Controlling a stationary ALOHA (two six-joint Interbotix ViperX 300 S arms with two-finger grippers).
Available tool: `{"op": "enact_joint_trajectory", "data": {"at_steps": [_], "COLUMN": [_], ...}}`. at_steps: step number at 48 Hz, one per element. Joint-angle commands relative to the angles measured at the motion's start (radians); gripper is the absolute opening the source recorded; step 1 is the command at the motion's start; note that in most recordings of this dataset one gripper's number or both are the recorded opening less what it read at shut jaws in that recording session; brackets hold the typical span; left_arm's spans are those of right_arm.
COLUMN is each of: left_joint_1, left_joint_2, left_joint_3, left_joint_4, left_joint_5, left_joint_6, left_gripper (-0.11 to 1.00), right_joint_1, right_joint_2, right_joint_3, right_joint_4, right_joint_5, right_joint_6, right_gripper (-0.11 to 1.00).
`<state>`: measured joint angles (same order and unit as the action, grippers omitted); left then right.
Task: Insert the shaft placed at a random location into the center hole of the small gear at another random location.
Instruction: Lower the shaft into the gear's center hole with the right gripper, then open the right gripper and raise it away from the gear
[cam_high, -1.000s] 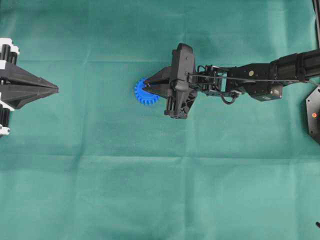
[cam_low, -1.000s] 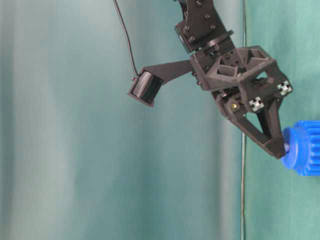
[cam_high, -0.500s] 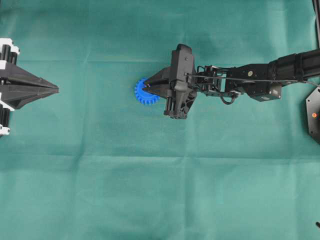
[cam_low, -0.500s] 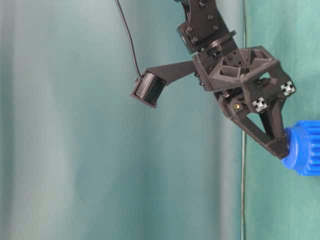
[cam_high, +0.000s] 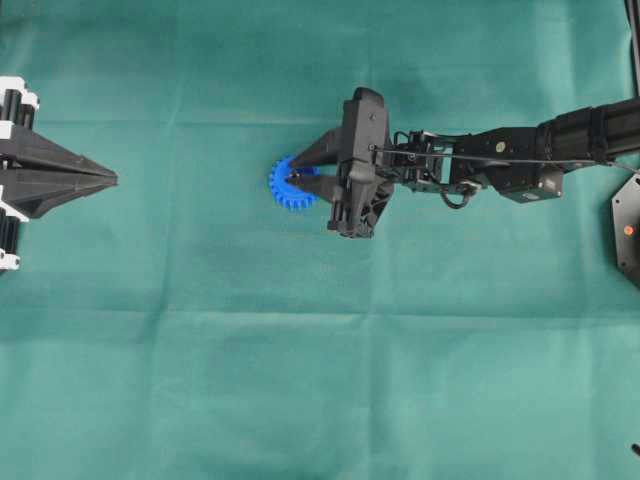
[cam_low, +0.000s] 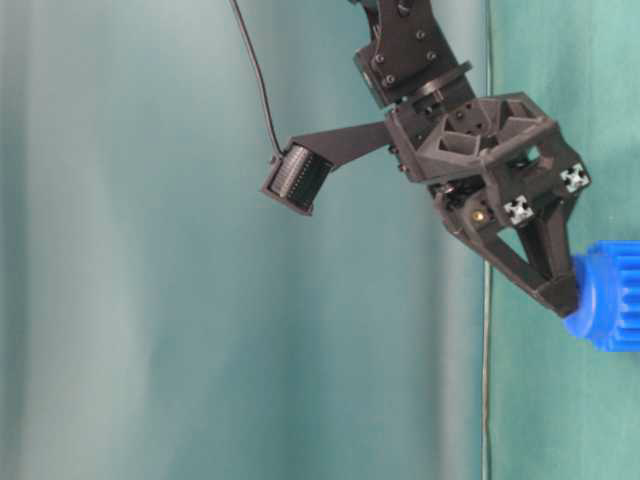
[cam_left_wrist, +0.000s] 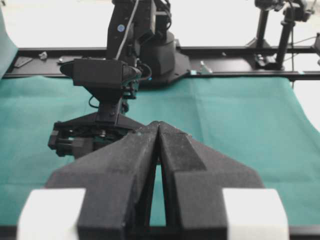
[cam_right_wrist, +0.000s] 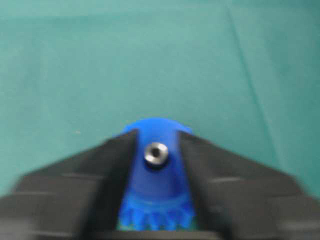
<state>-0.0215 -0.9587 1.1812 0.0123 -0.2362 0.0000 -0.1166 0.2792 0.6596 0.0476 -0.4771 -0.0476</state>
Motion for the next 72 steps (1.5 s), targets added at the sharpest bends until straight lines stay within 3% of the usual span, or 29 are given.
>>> {"op": "enact_joint_trajectory", "data": {"at_steps": [1,4,6,15,44,72], "left_joint_1": [0.003,0.002,0.002,0.002,0.002,0.002], "left_joint_2": [0.006,0.008,0.006,0.006,0.003,0.002], "left_joint_3": [-0.021,-0.021,-0.021,-0.021,-0.021,-0.023], "left_joint_4": [0.003,0.002,0.003,0.003,0.003,0.003], "left_joint_5": [-0.005,-0.005,-0.005,-0.005,-0.005,-0.005], "left_joint_6": [0.000,0.000,0.000,0.000,-0.005,-0.006], "left_gripper": [0.00,0.00,0.00,0.00,0.00,0.00], "right_joint_1": [0.002,0.002,0.002,0.002,0.002,0.002], "right_joint_2": [-0.018,-0.018,-0.018,-0.028,-0.129,-0.261], "right_joint_3": [-0.021,-0.021,-0.021,-0.021,-0.002,0.158], "right_joint_4": [0.003,0.003,0.003,0.003,0.003,0.011], "right_joint_5": [-0.018,-0.018,-0.018,-0.014,0.054,0.052], "right_joint_6": [-0.006,-0.008,-0.008,-0.008,-0.006,-0.006], "right_gripper": [0.58,0.76,0.79,0.68,0.68,0.68]}}
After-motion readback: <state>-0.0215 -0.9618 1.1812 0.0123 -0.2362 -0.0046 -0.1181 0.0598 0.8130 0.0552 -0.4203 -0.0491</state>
